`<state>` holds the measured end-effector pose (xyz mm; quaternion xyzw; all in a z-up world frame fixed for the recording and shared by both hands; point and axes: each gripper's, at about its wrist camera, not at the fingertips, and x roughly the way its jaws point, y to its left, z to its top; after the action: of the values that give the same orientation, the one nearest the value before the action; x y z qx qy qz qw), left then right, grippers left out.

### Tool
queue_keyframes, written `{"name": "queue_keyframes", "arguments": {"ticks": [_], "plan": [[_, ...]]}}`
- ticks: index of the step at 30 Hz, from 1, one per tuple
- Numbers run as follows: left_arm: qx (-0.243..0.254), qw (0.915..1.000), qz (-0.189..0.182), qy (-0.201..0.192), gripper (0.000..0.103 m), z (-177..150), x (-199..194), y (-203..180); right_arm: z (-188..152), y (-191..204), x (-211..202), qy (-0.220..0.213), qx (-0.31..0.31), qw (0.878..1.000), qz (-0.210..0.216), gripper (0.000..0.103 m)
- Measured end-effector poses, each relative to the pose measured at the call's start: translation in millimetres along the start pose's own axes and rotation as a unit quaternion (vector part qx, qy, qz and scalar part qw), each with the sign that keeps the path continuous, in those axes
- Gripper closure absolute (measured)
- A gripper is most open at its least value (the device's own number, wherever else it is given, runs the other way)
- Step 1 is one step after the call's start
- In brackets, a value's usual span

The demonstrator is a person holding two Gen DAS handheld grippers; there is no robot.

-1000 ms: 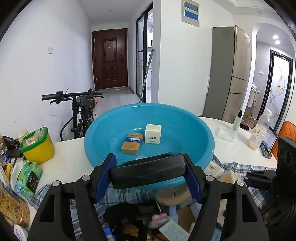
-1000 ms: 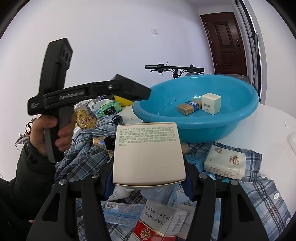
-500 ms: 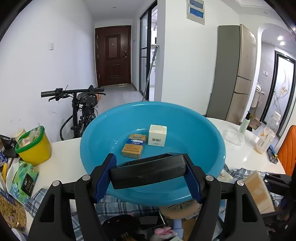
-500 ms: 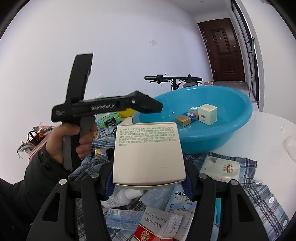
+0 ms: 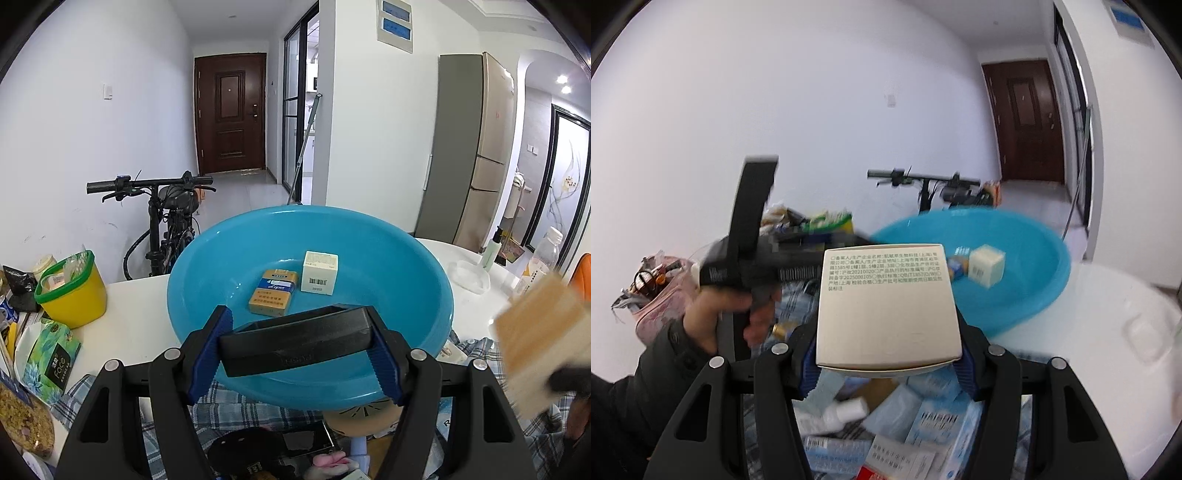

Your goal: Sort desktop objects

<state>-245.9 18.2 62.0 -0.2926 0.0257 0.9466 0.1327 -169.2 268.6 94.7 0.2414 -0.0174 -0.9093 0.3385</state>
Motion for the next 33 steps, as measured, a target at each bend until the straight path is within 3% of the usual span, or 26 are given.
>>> {"name": "queue_keyframes", "arguments": {"ticks": [6, 14, 33], "plan": [[-0.001, 1.0000, 0.004, -0.001, 0.030, 0.4, -0.4, 2.1, 41.6, -0.3, 12.7, -0.018, -0.011, 0.999, -0.035, 0.046], [-0.002, 1.0000, 0.008, -0.001, 0.030, -0.2, -0.6, 4.3, 72.8, -18.5, 56.0, -0.007, -0.004, 0.998, -0.063, 0.046], [-0.010, 0.9998, 0.016, 0.001, 0.030, -0.4, 4.0, 11.4, 49.4, -36.9, 69.7, 0.017, 0.006, 0.996, -0.083, 0.046]]}}
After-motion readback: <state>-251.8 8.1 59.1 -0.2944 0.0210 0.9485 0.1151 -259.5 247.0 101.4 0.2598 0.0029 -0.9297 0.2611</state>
